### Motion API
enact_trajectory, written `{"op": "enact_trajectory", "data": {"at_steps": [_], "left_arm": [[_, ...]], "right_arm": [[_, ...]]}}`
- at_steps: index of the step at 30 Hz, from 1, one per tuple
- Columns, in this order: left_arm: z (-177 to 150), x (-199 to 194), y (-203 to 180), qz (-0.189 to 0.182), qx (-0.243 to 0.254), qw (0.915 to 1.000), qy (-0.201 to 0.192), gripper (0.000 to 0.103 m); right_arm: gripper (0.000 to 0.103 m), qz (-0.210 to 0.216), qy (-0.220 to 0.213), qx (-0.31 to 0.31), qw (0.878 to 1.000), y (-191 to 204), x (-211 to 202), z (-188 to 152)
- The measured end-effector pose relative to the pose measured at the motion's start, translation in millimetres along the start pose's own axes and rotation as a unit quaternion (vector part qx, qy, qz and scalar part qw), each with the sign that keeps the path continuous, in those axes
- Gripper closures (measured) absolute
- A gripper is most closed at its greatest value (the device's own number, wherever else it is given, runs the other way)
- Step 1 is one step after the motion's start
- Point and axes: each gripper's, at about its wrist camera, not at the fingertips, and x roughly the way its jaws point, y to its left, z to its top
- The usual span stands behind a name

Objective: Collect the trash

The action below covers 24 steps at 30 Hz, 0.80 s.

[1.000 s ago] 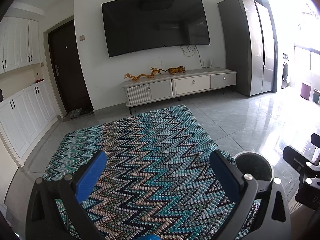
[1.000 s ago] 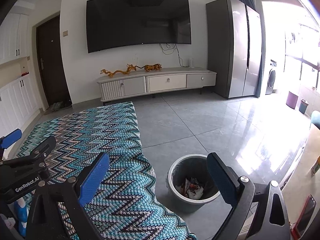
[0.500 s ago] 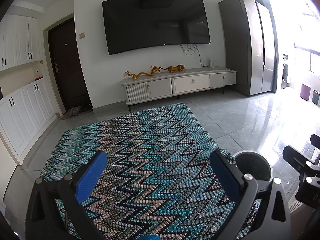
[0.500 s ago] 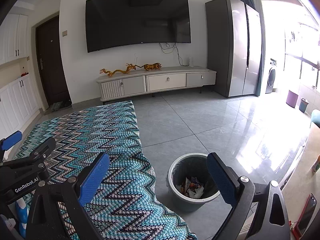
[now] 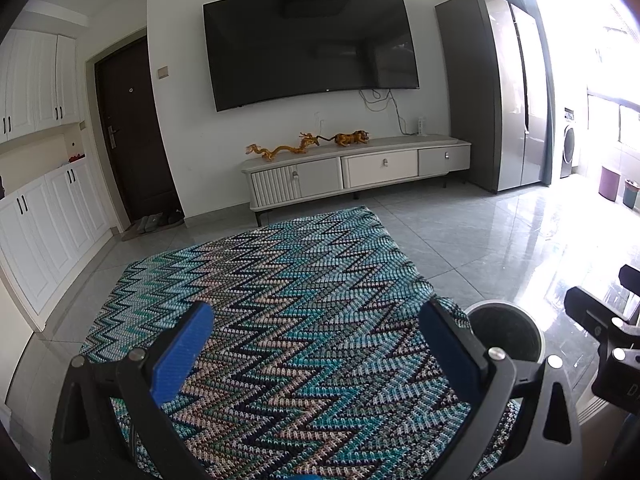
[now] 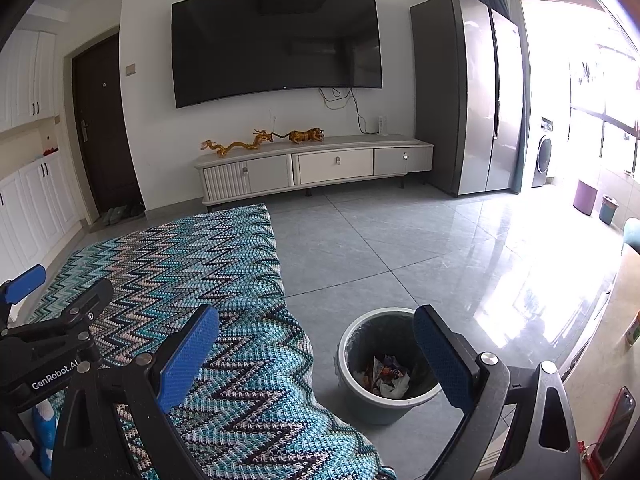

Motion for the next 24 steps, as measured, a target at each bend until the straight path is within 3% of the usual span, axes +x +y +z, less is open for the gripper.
{"op": "enact_trajectory", "data": {"at_steps": [24], "left_arm": [[-0.7,-2.9,3.1,0.003,-0.009,0.9999,-0.007,0.000]], "right_arm": [[0.005,0.011,-0.007,0.006,1.000,1.2,-3.6,1.3]]}}
